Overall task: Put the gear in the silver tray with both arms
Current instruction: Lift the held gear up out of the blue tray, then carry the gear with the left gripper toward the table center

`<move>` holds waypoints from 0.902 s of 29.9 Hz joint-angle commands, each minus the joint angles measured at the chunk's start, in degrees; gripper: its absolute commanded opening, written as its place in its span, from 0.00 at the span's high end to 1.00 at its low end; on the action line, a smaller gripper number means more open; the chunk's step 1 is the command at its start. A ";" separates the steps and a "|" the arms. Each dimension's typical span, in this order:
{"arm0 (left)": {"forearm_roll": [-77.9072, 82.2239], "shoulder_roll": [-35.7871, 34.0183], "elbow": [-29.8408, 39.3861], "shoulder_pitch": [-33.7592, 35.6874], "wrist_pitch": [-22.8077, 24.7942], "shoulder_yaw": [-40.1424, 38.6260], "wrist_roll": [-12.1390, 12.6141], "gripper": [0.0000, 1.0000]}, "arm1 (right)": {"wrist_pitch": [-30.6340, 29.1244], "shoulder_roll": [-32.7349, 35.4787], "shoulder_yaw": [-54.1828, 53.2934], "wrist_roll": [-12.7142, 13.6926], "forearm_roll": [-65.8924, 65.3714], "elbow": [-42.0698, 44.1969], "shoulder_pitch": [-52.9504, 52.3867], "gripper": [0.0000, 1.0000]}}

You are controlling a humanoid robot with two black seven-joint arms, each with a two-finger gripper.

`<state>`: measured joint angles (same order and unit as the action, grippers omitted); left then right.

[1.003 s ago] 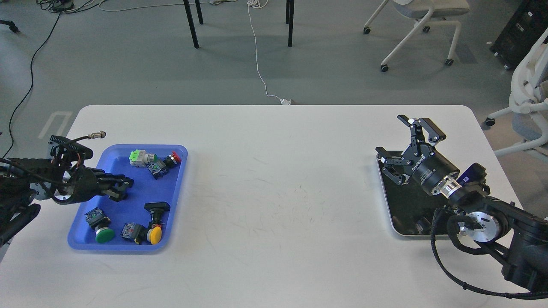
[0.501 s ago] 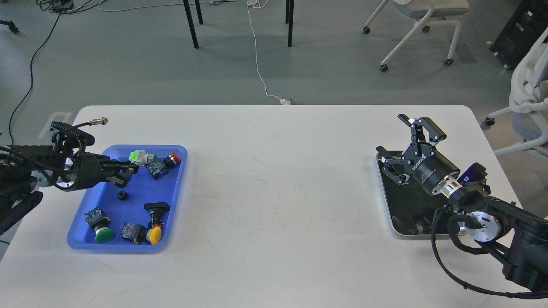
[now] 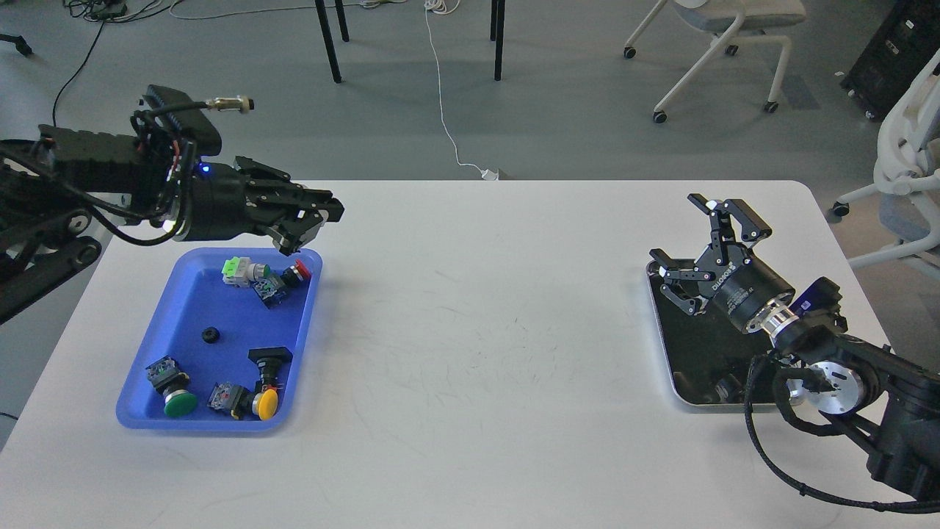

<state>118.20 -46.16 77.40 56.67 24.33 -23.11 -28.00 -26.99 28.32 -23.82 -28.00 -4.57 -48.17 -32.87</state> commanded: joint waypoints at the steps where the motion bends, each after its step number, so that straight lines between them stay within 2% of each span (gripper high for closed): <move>1: 6.80 7.64 -0.23 4.40 3.67 2.45 0.00 0.89 | 0.00 0.07 0.00 0.00 0.00 0.09 -0.01 0.01; 4: 6.80 14.75 -2.15 8.35 3.67 6.31 0.00 0.89 | 0.00 0.07 0.00 0.00 0.00 0.09 -0.09 0.01; 8: 6.80 24.17 -8.12 13.37 3.67 14.30 0.00 0.89 | 0.09 0.07 0.00 0.00 0.00 0.09 -0.18 0.01; 12: 6.80 33.57 -15.50 13.73 3.67 17.92 0.00 0.89 | 0.18 0.51 0.09 0.00 0.00 0.18 -0.09 0.01; 17: 6.80 41.84 -23.25 13.29 3.67 19.59 0.00 0.89 | 0.18 1.65 0.18 0.00 0.00 0.18 0.08 0.01; 21: 6.80 45.89 -25.01 13.20 3.67 22.85 0.00 0.89 | 0.18 2.00 0.35 0.00 0.00 0.00 -0.97 0.01; 27: 6.80 46.16 -27.21 12.42 3.67 23.02 0.00 0.89 | 0.09 4.20 4.11 0.00 0.00 -0.52 -8.16 0.01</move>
<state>125.01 -0.09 51.39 69.63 28.00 -0.20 -28.00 -26.85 31.96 -22.72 -28.00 -4.57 -48.40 -37.16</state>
